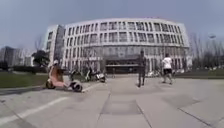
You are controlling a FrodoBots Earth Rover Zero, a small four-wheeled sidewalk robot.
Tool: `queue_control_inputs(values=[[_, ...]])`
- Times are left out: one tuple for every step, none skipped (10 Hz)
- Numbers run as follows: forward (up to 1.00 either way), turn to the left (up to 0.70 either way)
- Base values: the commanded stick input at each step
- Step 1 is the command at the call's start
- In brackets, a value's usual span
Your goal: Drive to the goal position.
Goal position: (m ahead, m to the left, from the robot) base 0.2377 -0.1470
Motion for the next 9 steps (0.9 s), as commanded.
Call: queue_control_inputs(values=[[0.85,0.0],[0.85,0.0],[0.85,0.0],[0.85,0.0],[0.85,0.0],[0.85,0.0],[0.85,0.0],[0.85,0.0],[0.85,0.0]])
